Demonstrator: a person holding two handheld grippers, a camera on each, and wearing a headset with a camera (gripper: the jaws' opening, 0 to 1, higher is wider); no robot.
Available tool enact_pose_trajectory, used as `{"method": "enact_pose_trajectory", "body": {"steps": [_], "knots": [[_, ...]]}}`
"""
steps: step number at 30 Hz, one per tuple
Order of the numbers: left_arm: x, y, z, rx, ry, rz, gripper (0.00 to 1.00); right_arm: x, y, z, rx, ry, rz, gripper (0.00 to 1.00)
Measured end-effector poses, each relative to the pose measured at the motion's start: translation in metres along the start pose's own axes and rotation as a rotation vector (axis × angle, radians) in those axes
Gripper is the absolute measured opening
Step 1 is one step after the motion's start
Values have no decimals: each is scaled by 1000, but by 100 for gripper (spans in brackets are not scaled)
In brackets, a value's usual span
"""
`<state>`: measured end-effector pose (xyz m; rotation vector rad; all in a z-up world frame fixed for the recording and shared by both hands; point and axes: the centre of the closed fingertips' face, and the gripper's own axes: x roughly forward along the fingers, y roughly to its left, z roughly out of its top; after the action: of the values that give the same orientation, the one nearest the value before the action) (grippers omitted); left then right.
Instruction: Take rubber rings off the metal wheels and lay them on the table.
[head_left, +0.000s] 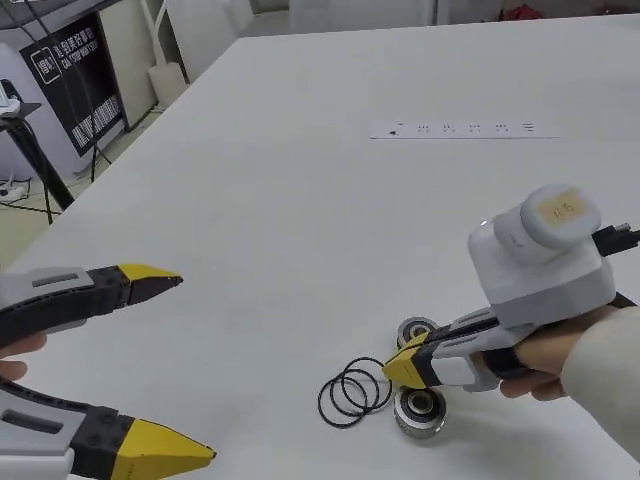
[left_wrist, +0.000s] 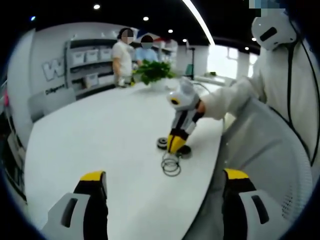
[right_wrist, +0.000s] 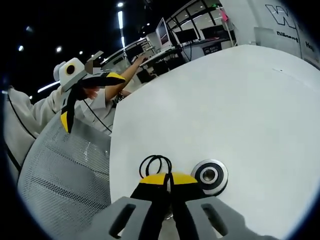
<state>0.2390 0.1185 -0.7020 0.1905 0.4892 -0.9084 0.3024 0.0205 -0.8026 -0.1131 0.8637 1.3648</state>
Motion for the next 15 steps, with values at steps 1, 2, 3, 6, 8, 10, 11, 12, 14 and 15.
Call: {"method": "enact_pose_trajectory", "body": {"steps": [1, 2, 3, 6, 8, 10, 11, 12, 14, 15], "knots": [[0, 0, 0, 0, 0, 0, 97, 0, -1, 0, 1, 1, -4, 3], [0, 0, 0, 1, 0, 0, 97, 0, -1, 0, 0, 3, -6, 4], [0, 0, 0, 1, 0, 0, 97, 0, -1, 0, -7, 4, -9, 4], [-1, 0, 1, 4, 0, 1, 97, -1, 0, 0, -16, 3, -15, 5], [-1, 0, 1, 3, -2, 1, 97, -1, 0, 1, -19, 2, -16, 6], [-2, 1, 1, 5, -2, 3, 97, -3, 0, 1, -23, 0, -19, 6], [-2, 1, 1, 6, -2, 4, 97, -4, 0, 1, -24, -1, -20, 6], [-2, 2, 2, 6, -3, 5, 97, -5, 0, 2, -26, -4, -22, 6], [-3, 2, 2, 6, -4, 5, 97, -7, 0, 3, -30, -8, -25, 6], [-3, 3, 2, 7, -4, 7, 96, -9, 0, 4, -32, -12, -27, 6]]}}
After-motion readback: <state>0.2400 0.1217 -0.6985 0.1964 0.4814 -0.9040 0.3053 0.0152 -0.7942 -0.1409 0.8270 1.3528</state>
